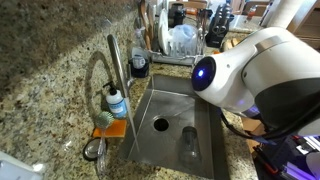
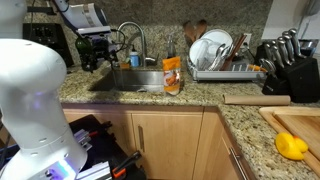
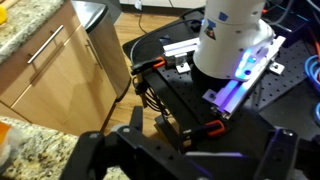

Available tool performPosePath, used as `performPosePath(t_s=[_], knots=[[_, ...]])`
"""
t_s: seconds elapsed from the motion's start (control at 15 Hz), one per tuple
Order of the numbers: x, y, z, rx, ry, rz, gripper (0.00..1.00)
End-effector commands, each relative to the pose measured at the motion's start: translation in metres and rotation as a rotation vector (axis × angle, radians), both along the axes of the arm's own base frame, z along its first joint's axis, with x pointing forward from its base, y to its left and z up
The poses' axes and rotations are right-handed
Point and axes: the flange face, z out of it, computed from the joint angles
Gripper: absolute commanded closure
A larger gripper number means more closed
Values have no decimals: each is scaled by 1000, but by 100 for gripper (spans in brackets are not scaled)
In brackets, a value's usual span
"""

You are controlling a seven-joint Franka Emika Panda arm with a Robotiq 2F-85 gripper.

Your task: Close the faucet

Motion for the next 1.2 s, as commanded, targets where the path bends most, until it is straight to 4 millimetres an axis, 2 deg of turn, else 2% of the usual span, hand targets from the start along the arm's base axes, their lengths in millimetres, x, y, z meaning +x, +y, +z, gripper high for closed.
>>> performPosePath(t_s=[0.0, 0.13, 0.27, 0.33, 0.47, 0.53, 0.67, 0.73, 0.87, 1.13], knots=[[0, -3, 18, -72, 19, 181, 0], [4, 0, 28, -94, 1, 292, 0], [23, 0, 31, -51, -69, 388, 0], [36, -1, 31, -4, -121, 396, 0], [47, -14, 26, 17, -187, 227, 0], [37, 0, 27, -10, -140, 309, 0], [48, -11, 26, -6, -167, 253, 0], [53, -9, 21, 50, -107, 352, 0], [74, -12, 21, 102, -141, 458, 0], [128, -19, 37, 147, -147, 704, 0]])
